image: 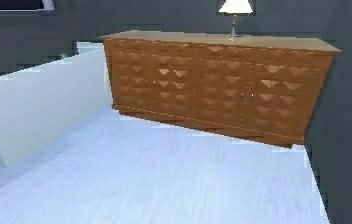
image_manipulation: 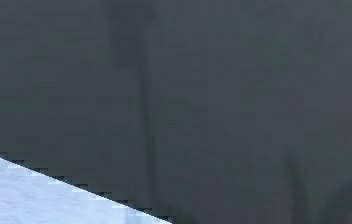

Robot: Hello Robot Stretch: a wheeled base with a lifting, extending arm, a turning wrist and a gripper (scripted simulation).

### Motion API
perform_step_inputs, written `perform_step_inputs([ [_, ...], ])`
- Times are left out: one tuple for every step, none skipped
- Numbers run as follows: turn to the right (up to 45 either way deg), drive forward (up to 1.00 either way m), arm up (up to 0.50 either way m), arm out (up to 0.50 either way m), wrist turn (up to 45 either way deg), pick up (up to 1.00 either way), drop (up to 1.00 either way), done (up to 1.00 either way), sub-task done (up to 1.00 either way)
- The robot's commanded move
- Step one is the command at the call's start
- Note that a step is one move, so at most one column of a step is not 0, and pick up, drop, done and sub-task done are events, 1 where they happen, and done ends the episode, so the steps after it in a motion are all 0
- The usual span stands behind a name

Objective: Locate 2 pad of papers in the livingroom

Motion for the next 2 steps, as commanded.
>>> perform_step_inputs([
  [-45.0, 0.0, 0.0, 0.0, 0.0, 0.0, 0.0, 0.0, 0.0],
  [-42.0, 0.0, 0.0, 0.0, 0.0, 0.0, 0.0, 0.0, 0.0],
])
